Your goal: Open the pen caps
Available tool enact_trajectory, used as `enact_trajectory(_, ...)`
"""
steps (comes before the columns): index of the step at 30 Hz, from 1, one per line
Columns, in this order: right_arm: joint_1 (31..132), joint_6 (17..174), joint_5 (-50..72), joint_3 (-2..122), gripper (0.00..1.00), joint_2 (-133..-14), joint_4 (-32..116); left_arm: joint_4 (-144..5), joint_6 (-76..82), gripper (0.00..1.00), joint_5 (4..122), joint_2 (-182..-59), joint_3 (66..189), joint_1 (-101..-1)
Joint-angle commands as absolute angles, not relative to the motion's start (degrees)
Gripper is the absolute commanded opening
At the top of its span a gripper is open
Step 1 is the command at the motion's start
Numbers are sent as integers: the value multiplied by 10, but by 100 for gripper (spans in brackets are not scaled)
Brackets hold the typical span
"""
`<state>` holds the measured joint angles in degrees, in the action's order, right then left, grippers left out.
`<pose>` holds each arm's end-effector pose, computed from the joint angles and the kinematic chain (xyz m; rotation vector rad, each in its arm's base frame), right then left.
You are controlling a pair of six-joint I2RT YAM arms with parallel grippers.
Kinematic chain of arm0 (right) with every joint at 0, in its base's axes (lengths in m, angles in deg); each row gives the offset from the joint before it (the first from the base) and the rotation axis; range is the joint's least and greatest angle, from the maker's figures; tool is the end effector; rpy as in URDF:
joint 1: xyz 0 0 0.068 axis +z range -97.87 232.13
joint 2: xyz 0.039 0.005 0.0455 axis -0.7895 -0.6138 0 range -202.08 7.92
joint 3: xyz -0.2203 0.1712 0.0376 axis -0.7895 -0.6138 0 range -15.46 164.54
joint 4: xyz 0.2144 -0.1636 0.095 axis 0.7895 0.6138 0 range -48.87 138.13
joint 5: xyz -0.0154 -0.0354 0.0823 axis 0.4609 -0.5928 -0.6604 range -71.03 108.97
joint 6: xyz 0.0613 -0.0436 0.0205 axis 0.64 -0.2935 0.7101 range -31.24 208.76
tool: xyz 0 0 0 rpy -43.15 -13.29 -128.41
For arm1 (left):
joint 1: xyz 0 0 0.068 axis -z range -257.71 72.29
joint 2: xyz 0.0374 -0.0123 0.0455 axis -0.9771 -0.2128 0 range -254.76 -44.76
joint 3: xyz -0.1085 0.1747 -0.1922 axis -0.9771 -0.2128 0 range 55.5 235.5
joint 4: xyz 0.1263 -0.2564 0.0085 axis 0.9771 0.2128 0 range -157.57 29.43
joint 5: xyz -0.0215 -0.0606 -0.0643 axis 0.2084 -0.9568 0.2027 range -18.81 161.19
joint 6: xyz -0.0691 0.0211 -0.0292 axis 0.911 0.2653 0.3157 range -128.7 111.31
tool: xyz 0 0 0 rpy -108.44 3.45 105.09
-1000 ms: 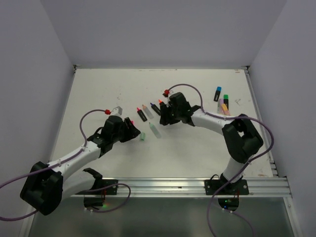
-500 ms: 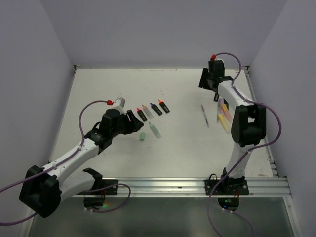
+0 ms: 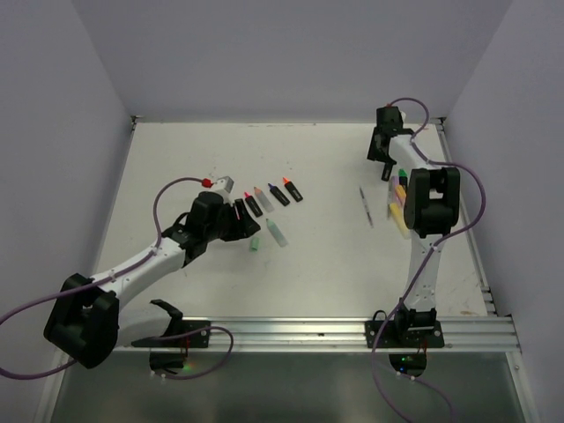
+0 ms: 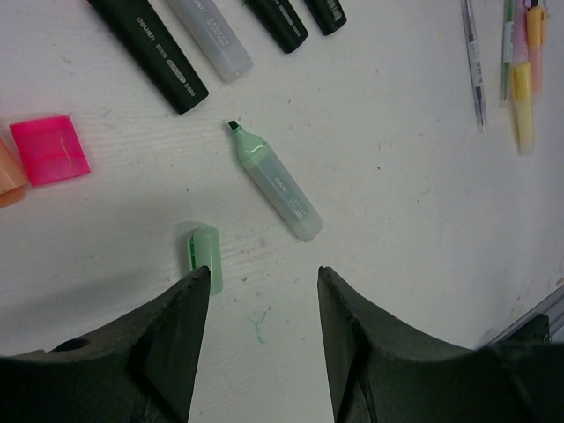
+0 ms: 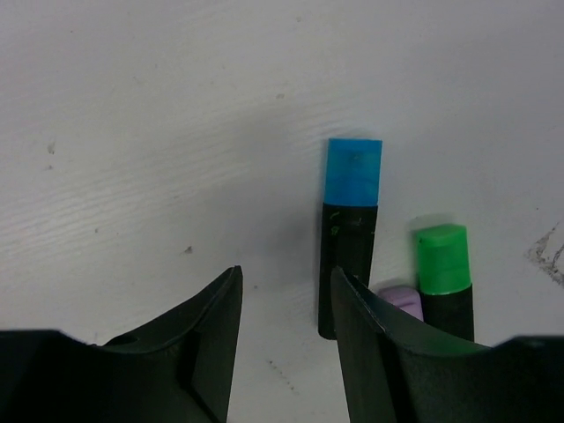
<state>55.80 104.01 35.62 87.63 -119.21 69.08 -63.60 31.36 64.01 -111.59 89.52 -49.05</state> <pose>0.5415 0.0155 0.1669 0.3677 2.4098 -0.2135 0.2461 -0.1440 0.1842 -0.1582 2.3211 -0.7780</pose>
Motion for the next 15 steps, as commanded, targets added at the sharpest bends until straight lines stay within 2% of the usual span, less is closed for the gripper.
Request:
enact_trajectory(1,549,1027,381,918,48,-1205,703,-666,288,55,623,-1133,932,-487)
enact_trajectory(15,543,1012,409,930,48,-1242,719,-663,287,56,620,-1151,944,-487)
